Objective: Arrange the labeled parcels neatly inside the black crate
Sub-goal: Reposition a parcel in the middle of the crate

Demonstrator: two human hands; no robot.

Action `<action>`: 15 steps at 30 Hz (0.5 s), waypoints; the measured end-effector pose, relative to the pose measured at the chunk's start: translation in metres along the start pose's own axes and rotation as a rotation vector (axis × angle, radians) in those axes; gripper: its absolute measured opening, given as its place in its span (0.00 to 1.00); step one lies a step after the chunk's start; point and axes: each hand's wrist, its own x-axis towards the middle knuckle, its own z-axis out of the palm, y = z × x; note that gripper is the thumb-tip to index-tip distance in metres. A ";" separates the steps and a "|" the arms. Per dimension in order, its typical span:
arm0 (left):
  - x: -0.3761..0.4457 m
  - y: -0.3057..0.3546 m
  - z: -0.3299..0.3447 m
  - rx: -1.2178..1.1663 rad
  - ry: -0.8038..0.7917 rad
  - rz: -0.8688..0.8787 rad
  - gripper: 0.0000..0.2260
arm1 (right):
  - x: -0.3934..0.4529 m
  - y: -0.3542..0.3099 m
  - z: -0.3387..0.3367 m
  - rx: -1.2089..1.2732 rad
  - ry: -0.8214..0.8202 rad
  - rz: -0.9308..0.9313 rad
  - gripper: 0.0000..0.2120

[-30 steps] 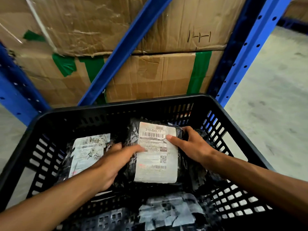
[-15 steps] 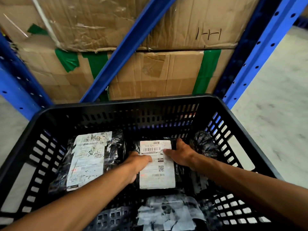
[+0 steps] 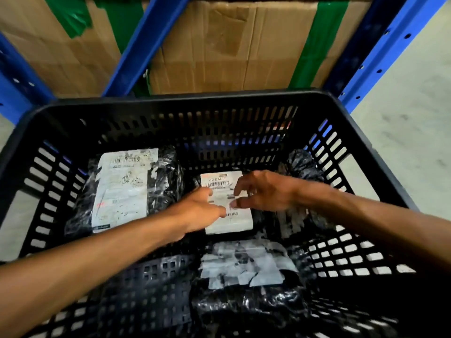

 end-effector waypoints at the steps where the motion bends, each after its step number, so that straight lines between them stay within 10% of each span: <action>1: -0.010 -0.002 -0.003 0.019 -0.039 0.020 0.29 | -0.014 -0.006 0.000 -0.045 -0.134 -0.021 0.24; 4: -0.042 -0.003 -0.011 0.110 -0.212 0.090 0.24 | -0.046 -0.016 0.019 -0.184 -0.430 -0.019 0.32; 9: -0.074 -0.010 -0.022 0.362 -0.593 0.155 0.31 | -0.061 -0.015 0.031 -0.247 -0.377 -0.096 0.30; 15: -0.062 -0.016 -0.009 0.507 -0.152 0.393 0.38 | -0.051 -0.004 0.003 -0.159 -0.079 -0.121 0.27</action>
